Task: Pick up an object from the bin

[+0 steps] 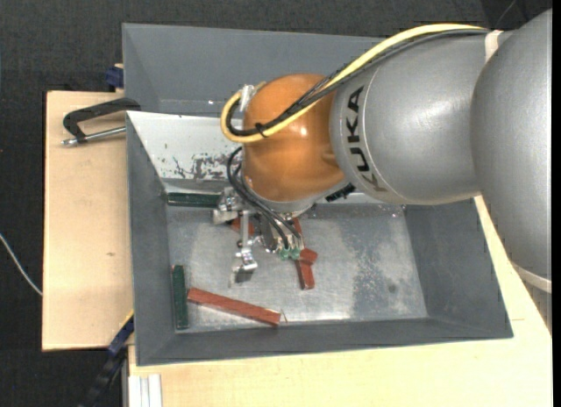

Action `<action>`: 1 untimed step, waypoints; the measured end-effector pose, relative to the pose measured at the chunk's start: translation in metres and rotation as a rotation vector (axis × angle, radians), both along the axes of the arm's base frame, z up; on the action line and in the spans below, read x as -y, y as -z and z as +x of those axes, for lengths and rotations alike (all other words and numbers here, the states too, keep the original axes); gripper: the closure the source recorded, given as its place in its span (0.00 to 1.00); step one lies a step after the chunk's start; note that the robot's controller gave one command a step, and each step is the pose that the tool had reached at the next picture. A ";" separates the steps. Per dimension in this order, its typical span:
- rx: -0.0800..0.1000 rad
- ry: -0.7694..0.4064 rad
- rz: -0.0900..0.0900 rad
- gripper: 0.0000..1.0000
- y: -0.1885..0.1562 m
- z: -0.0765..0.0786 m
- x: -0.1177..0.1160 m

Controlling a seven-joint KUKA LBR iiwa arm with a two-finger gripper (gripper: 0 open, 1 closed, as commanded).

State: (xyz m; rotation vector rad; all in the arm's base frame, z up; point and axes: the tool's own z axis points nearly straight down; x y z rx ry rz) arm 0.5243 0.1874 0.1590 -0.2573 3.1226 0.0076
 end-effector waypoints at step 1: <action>-0.009 -0.105 -0.007 0.00 0.024 -0.012 0.023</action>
Offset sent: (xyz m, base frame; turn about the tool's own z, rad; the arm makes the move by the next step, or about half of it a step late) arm -0.0330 0.0009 -0.0735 -0.2535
